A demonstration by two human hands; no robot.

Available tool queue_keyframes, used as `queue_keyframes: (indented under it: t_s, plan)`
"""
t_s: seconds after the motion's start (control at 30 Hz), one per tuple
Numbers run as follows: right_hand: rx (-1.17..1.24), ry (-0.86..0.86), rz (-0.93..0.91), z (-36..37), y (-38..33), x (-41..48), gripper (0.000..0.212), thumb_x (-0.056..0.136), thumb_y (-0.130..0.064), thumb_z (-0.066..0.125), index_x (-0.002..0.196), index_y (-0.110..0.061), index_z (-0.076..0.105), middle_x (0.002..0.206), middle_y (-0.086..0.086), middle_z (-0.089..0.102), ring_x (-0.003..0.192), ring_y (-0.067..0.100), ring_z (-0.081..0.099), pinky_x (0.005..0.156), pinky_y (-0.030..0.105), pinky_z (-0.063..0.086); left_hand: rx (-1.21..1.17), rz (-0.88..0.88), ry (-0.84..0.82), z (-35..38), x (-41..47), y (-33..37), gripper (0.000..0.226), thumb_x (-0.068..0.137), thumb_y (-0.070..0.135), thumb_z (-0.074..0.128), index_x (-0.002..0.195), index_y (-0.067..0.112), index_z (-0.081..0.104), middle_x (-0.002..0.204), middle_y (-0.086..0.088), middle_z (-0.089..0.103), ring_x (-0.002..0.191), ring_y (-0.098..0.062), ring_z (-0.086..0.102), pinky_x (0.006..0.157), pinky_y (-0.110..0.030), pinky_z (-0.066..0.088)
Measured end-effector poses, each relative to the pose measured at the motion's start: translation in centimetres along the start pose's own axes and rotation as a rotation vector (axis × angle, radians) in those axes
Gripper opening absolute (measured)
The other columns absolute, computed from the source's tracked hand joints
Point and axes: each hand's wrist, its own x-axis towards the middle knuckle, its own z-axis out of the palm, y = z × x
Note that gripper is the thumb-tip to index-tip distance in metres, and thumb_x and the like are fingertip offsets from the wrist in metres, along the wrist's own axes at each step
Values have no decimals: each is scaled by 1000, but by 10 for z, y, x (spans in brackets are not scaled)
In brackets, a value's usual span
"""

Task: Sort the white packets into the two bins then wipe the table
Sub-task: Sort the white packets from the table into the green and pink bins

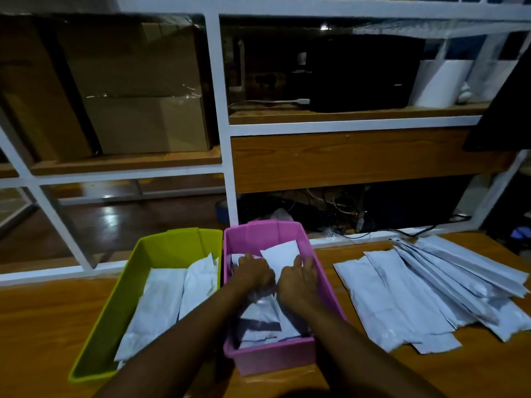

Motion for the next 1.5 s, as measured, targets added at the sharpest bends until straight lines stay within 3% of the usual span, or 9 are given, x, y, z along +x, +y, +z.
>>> queue_keyframes:
  t_s: [0.2,0.4,0.6,0.8,0.87,1.0,1.07,1.27,1.5]
  plan:
    - [-163,-363,-246,19,13,25,108,74,-14,74,154,-12,1,158,17,-22,146,38,-16,119,52,12,255,132,-389,-10,-1,-21,94,82,49,67,154,22,14,159,-12,-14,148,-31,-3,119,-48,14]
    - [-248,-534,-291,17,15,51,119,79,-27,78,151,-11,-14,156,19,-24,147,37,-14,118,53,13,349,41,-408,20,13,-11,127,76,47,75,147,3,-21,153,-22,-26,144,-39,-18,114,-60,1]
    - [-187,-558,-376,22,27,68,114,76,-38,79,154,-17,-1,160,19,-12,148,36,-4,117,51,18,317,-45,-332,45,28,-15,121,81,39,73,147,2,-22,155,-26,-22,144,-44,-15,116,-60,7]
    - [-141,-498,-354,32,29,55,111,80,-38,76,154,-16,-5,158,16,-21,147,34,-14,118,50,13,310,-12,-256,46,20,-12,117,82,42,71,147,-3,-15,154,-32,-16,144,-47,-9,116,-58,6]
    - [-147,-480,-346,31,28,48,110,82,-37,74,153,-15,-7,157,16,-23,146,34,-16,119,51,12,333,68,-222,39,14,-16,107,86,39,68,148,-8,-6,153,-36,-8,143,-50,-1,115,-59,12]
    - [-78,-474,-329,12,29,34,109,84,-38,71,152,-13,-11,158,14,-22,148,32,-13,119,48,13,437,241,-185,16,4,-17,63,90,38,60,139,2,44,150,-30,27,139,-49,20,114,-58,20]
    - [11,-384,-356,-5,33,27,104,85,-40,69,153,-12,-3,160,16,-13,149,33,-7,120,47,16,441,221,-179,2,-7,-13,58,91,30,60,140,2,43,151,-27,29,142,-45,19,115,-55,21]
    - [333,-37,-389,-71,87,-43,83,90,-40,63,154,-16,16,162,11,7,150,24,4,117,38,21,222,100,140,-34,-79,19,71,92,35,59,148,4,27,158,-24,8,147,-38,7,113,-49,29]
    - [591,337,-306,-97,182,-163,67,93,-37,58,151,-29,25,161,-9,14,147,7,14,111,25,28,-471,215,728,-16,-180,113,57,88,36,53,135,5,52,146,-18,43,139,-36,34,111,-42,31]
